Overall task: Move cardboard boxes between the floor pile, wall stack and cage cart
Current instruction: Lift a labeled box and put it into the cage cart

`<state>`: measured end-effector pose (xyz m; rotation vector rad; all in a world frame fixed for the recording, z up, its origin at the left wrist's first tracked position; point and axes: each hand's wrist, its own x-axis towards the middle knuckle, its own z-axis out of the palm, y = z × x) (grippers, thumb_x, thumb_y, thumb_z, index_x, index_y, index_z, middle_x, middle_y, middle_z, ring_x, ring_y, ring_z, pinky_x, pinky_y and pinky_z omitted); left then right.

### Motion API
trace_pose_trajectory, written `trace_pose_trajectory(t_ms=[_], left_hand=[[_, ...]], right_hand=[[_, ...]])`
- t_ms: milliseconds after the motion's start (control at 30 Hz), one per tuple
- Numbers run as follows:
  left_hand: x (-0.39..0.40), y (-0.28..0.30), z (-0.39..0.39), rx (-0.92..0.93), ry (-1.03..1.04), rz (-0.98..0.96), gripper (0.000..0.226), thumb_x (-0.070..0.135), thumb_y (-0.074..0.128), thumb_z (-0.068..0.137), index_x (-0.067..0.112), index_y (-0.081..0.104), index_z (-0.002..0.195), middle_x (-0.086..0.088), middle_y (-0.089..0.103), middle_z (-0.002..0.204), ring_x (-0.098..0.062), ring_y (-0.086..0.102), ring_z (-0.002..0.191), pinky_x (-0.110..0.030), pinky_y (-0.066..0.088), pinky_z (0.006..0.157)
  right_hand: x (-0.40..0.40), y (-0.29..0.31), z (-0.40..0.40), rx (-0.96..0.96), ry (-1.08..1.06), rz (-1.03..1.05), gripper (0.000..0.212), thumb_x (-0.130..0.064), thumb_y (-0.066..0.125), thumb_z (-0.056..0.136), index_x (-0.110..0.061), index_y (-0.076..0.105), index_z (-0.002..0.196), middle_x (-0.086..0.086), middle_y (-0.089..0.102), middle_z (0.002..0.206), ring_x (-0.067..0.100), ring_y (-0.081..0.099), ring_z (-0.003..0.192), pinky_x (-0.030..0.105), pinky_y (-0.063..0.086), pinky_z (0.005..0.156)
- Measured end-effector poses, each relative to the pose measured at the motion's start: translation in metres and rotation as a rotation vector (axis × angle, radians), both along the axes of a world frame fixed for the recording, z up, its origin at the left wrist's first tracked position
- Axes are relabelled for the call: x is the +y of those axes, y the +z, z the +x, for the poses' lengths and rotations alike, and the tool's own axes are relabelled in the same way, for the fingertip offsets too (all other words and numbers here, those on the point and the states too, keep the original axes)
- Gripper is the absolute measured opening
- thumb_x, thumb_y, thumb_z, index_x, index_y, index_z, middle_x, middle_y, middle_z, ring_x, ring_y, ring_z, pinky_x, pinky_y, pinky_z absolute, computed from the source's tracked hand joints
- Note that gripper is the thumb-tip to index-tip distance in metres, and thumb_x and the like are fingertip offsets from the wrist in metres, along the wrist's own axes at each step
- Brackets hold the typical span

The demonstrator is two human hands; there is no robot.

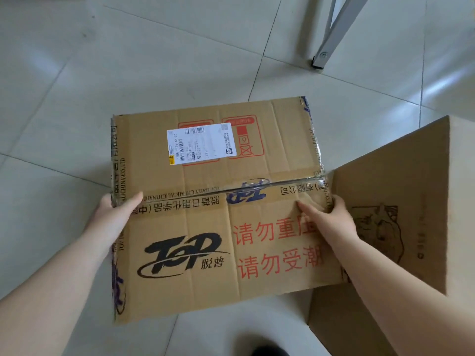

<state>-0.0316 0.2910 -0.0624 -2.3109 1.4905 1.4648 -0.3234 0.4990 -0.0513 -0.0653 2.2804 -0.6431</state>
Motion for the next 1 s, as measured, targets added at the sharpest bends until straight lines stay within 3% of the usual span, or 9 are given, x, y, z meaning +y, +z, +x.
trace_pose_trajectory(t_ms=[100, 167, 333, 533, 733, 1000], left_hand=[[0.002, 0.002, -0.016, 0.157, 0.193, -0.020, 0.070, 0.047, 0.068, 0.080, 0.021, 0.037, 0.137, -0.002, 0.050, 0.113, -0.029, 0.050, 0.105, -0.049, 0.045, 0.089], [0.009, 0.013, -0.011, 0.182, 0.216, -0.057, 0.067, 0.042, 0.069, 0.081, 0.022, 0.038, 0.137, 0.000, 0.050, 0.113, -0.026, 0.049, 0.102, -0.048, 0.045, 0.088], [0.019, 0.102, 0.007, 0.147, 0.227, -0.152, 0.055, 0.033, 0.071, 0.081, 0.021, 0.047, 0.130, 0.000, 0.054, 0.111, -0.024, 0.049, 0.097, -0.041, 0.043, 0.083], [0.023, 0.305, 0.019, 0.111, 0.149, -0.247, 0.057, 0.034, 0.071, 0.081, 0.018, 0.046, 0.130, -0.010, 0.057, 0.123, -0.034, 0.054, 0.107, -0.051, 0.046, 0.092], [0.062, 0.516, 0.010, 0.174, 0.059, -0.391, 0.052, 0.039, 0.070, 0.078, 0.019, 0.049, 0.122, -0.001, 0.056, 0.110, -0.027, 0.054, 0.101, -0.042, 0.046, 0.086], [0.129, 0.650, -0.048, 0.322, -0.148, -0.505, 0.061, 0.049, 0.070, 0.073, 0.022, 0.050, 0.124, -0.003, 0.058, 0.124, -0.031, 0.054, 0.115, -0.053, 0.046, 0.095]], right_hand=[[-0.011, -0.003, -0.002, 0.023, -0.007, -0.053, 0.068, -0.053, 0.075, 0.069, -0.020, 0.050, 0.123, -0.003, 0.061, 0.106, 0.019, 0.061, 0.090, 0.037, 0.053, 0.078], [-0.008, 0.004, 0.002, 0.028, 0.018, -0.040, 0.063, -0.054, 0.076, 0.068, -0.019, 0.053, 0.115, -0.003, 0.064, 0.098, 0.017, 0.064, 0.082, 0.036, 0.055, 0.071], [0.009, 0.074, 0.023, -0.006, 0.048, 0.015, 0.051, -0.054, 0.075, 0.068, -0.017, 0.058, 0.099, -0.002, 0.067, 0.088, 0.016, 0.066, 0.077, 0.037, 0.058, 0.069], [0.020, 0.261, 0.040, -0.010, 0.040, -0.041, 0.043, -0.056, 0.072, 0.071, -0.020, 0.058, 0.090, -0.006, 0.067, 0.082, 0.009, 0.063, 0.073, 0.029, 0.052, 0.062], [0.066, 0.480, 0.030, 0.077, 0.016, -0.134, 0.044, -0.058, 0.072, 0.071, -0.020, 0.051, 0.079, -0.004, 0.061, 0.077, 0.020, 0.064, 0.082, 0.037, 0.054, 0.075], [0.180, 0.641, 0.002, 0.287, -0.132, -0.266, 0.046, -0.054, 0.072, 0.074, -0.018, 0.058, 0.099, -0.001, 0.064, 0.094, 0.017, 0.060, 0.083, 0.030, 0.048, 0.071]])
